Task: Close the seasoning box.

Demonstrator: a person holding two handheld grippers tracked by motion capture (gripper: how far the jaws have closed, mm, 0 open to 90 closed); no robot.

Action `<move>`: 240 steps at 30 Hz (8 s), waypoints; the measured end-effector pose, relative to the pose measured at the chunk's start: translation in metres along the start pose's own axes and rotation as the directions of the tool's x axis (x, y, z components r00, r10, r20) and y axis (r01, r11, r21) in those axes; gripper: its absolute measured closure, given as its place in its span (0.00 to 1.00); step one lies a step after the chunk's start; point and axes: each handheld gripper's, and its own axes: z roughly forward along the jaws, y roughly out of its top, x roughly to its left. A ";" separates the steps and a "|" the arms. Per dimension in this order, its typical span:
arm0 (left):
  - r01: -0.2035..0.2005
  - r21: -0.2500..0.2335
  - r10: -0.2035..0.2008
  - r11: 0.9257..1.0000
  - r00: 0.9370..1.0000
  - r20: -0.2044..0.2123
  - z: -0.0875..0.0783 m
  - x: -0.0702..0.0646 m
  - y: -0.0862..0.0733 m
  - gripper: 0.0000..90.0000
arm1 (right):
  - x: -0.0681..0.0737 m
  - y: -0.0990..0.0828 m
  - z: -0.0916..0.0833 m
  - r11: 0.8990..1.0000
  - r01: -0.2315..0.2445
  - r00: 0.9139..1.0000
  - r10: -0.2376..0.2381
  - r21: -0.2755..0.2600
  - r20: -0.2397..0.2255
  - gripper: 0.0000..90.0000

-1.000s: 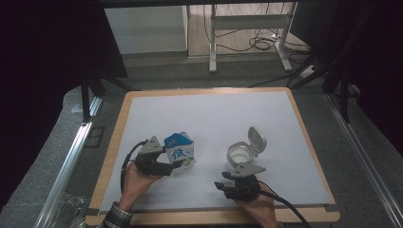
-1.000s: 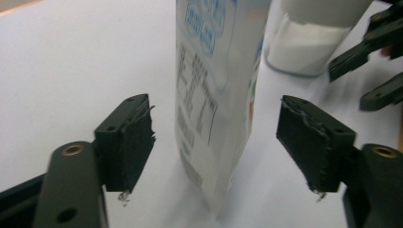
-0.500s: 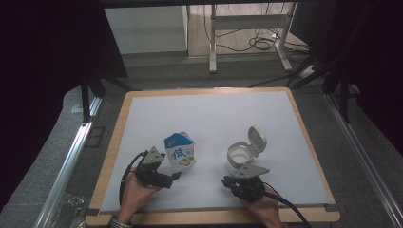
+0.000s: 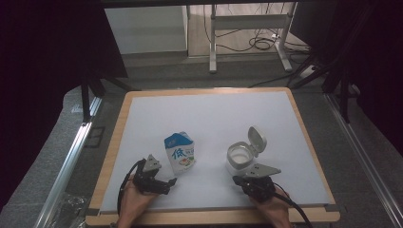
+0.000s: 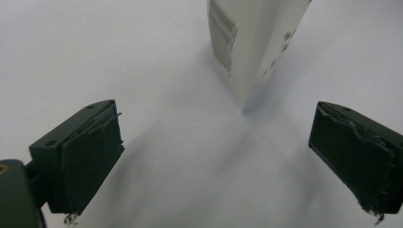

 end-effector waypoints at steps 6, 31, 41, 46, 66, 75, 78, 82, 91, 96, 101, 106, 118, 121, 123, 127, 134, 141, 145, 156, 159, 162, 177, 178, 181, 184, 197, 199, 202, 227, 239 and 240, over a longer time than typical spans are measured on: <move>0.008 0.037 -0.008 0.999 1.000 0.004 0.007 0.001 -0.002 0.03 | -0.009 -0.004 -0.010 1.000 -0.020 1.000 0.020 0.002 0.019 0.99; 0.002 0.039 -0.002 0.999 1.000 0.004 0.008 0.001 -0.003 0.03 | -0.058 -0.002 -0.048 0.990 -0.126 0.987 0.131 -0.059 0.094 0.99; 0.005 0.037 -0.005 0.999 1.000 0.004 0.008 0.001 -0.003 0.03 | -0.072 0.012 -0.055 0.987 -0.135 0.985 0.143 -0.086 0.099 0.99; 0.002 0.039 -0.002 0.999 1.000 0.004 0.008 0.001 -0.003 0.03 | -0.077 0.019 -0.059 0.985 -0.138 0.984 0.148 -0.107 0.097 0.99; 0.010 0.033 -0.010 0.999 1.000 0.003 0.008 0.001 -0.003 0.03 | -0.095 0.051 -0.066 0.979 -0.136 0.986 0.149 -0.155 0.074 0.99; 0.010 0.032 -0.010 0.999 1.000 0.001 0.008 0.001 -0.003 0.03 | -0.090 0.060 -0.065 0.980 -0.121 0.990 0.130 -0.157 0.053 0.99; 0.011 0.032 -0.011 0.999 1.000 0.002 0.008 0.001 -0.003 0.03 | -0.087 0.062 -0.063 0.981 -0.114 0.991 0.123 -0.155 0.046 0.99; 0.010 0.032 -0.010 0.999 1.000 0.001 0.008 0.001 -0.003 0.03 | -0.082 0.065 -0.058 0.984 -0.104 0.994 0.109 -0.146 0.026 0.99; 0.010 0.032 -0.010 0.999 1.000 0.002 0.008 0.001 -0.003 0.03 | -0.076 0.067 -0.057 0.988 -0.071 0.995 0.079 -0.136 0.058 0.93; 0.008 0.033 -0.008 0.999 1.000 0.002 0.008 0.001 -0.003 0.03 | -0.075 0.067 -0.060 0.989 -0.057 0.993 0.070 -0.138 0.093 0.81; 0.009 0.033 -0.009 0.999 1.000 0.002 0.008 0.001 -0.003 0.03 | -0.076 0.066 -0.063 0.989 -0.066 0.991 0.080 -0.133 0.107 0.69; 0.008 0.033 -0.008 0.999 1.000 0.002 0.008 0.001 -0.003 0.03 | -0.075 0.064 -0.067 0.991 -0.058 0.990 0.073 -0.124 0.120 0.56; 0.008 0.032 -0.008 0.999 1.000 0.001 0.008 0.001 -0.003 0.03 | -0.073 0.058 -0.074 0.993 -0.069 0.985 0.083 -0.101 0.150 0.45; 0.009 0.031 -0.009 0.999 1.000 0.001 0.008 0.001 -0.003 0.03 | -0.073 0.056 -0.076 0.992 -0.075 0.985 0.089 -0.100 0.148 0.44; 0.009 0.031 -0.009 0.999 1.000 0.001 0.008 0.001 -0.003 0.03 | -0.071 0.053 -0.078 0.992 -0.075 0.985 0.090 -0.102 0.147 0.45; 0.008 0.032 -0.008 0.999 1.000 0.002 0.008 0.001 -0.003 0.03 | -0.066 0.046 -0.078 0.994 -0.071 0.988 0.081 -0.084 0.130 0.47; 0.003 0.036 -0.003 0.999 1.000 0.002 0.007 0.001 -0.003 0.03 | -0.059 0.035 -0.073 0.995 -0.070 0.991 0.078 -0.075 0.108 0.60; 0.003 0.036 -0.003 0.999 1.000 0.002 0.007 0.001 -0.003 0.03 | -0.049 0.025 -0.059 0.997 -0.060 0.996 0.063 -0.044 0.068 0.81; 0.006 0.033 -0.006 0.999 1.000 0.002 0.008 0.001 -0.003 0.03 | -0.042 0.019 -0.047 0.999 -0.046 0.998 0.047 -0.026 0.032 0.92; 0.006 0.033 -0.006 0.999 1.000 0.002 0.008 0.001 -0.003 0.03 | -0.033 0.007 -0.019 0.999 -0.041 0.998 0.041 0.005 -0.048 0.99; 0.006 0.033 -0.006 0.999 1.000 0.002 0.008 0.001 -0.003 0.03 | -0.032 0.006 -0.015 0.999 -0.038 0.997 0.038 0.011 -0.062 0.99; 0.007 0.033 -0.007 0.999 1.000 0.002 0.008 0.001 -0.003 0.03 | -0.031 0.005 -0.011 0.999 -0.036 0.997 0.037 0.017 -0.071 0.99; 0.007 0.031 -0.007 0.999 1.000 0.001 0.008 0.001 -0.003 0.03 | -0.029 0.007 0.001 0.999 -0.034 0.995 0.035 0.013 -0.091 1.00; 0.006 0.033 -0.006 0.999 1.000 0.002 0.008 0.001 -0.003 0.03 | -0.029 0.007 0.001 0.999 -0.034 0.995 0.035 0.012 -0.090 1.00; 0.006 0.031 -0.006 0.999 1.000 0.001 0.008 0.001 -0.003 0.03 | -0.029 0.009 0.004 0.999 -0.034 0.996 0.034 0.010 -0.087 1.00; 0.006 0.032 -0.006 0.999 1.000 0.001 0.008 0.001 -0.003 0.03 | -0.028 0.009 0.006 0.999 -0.030 0.997 0.031 0.018 -0.078 1.00; 0.006 0.032 -0.006 0.999 1.000 0.001 0.008 0.001 -0.003 0.03 | -0.033 0.013 0.015 0.999 -0.038 0.998 0.039 0.015 -0.048 1.00; 0.006 0.032 -0.006 0.999 1.000 0.001 0.008 0.001 -0.003 0.03 | -0.033 0.014 0.016 0.999 -0.034 0.998 0.035 0.014 -0.045 1.00; 0.006 0.032 -0.006 0.999 1.000 0.001 0.008 0.001 -0.003 0.03 | -0.034 0.015 0.017 0.999 -0.029 0.999 0.030 0.016 -0.044 1.00; 0.006 0.032 -0.006 0.999 1.000 0.001 0.008 0.001 -0.003 0.03 | -0.040 0.011 0.008 0.999 -0.024 1.000 0.024 0.028 0.002 0.98; 0.008 0.030 -0.008 1.000 1.000 0.001 0.008 0.001 -0.003 0.03 | -0.042 0.010 -0.012 0.999 -0.037 0.999 0.036 0.035 0.036 0.64; 0.007 0.031 -0.007 0.999 1.000 0.001 0.008 0.001 -0.003 0.03 | -0.042 0.010 -0.013 0.999 -0.038 0.999 0.036 0.038 0.040 0.62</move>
